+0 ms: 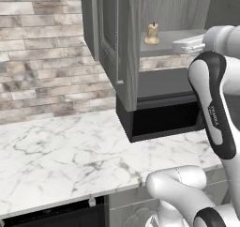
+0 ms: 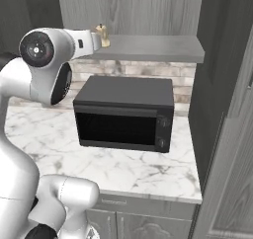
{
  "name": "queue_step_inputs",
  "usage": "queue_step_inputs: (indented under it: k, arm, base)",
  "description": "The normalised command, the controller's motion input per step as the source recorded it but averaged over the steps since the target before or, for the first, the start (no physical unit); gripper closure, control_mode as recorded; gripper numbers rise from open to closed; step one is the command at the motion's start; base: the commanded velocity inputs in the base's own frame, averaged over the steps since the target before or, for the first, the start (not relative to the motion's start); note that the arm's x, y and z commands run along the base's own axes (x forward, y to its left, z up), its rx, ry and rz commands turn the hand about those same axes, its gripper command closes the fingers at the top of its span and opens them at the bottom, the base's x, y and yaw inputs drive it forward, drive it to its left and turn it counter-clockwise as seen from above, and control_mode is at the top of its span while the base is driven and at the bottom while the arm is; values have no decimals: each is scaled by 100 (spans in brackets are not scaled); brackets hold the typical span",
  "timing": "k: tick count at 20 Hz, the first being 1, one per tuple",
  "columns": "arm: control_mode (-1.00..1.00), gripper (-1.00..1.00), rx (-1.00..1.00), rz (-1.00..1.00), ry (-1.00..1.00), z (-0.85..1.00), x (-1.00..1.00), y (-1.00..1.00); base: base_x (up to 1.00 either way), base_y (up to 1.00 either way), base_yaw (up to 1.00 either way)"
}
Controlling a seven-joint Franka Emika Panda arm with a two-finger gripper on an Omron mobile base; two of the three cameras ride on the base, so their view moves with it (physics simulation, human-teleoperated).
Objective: Get the candle and the liquor from the cabinet and move them to the dining counter.
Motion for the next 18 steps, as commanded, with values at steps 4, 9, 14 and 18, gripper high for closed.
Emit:
queue_step_inputs:
  k: [4, 9, 14, 18]
  arm:
    - [-100, -100, 0, 0, -1, -18, 3, 0]
    - [-100, -100, 0, 0, 0, -16, 25, 1]
    - [-100, -100, 0, 0, 1, -11, 30, 0]
    - [-100, -100, 1, 0, 0, -8, 22, -2]
  base:
    - [0, 0, 0]
    - [0, 0, 0]
    - [0, 0, 0]
    - [0, 0, 0]
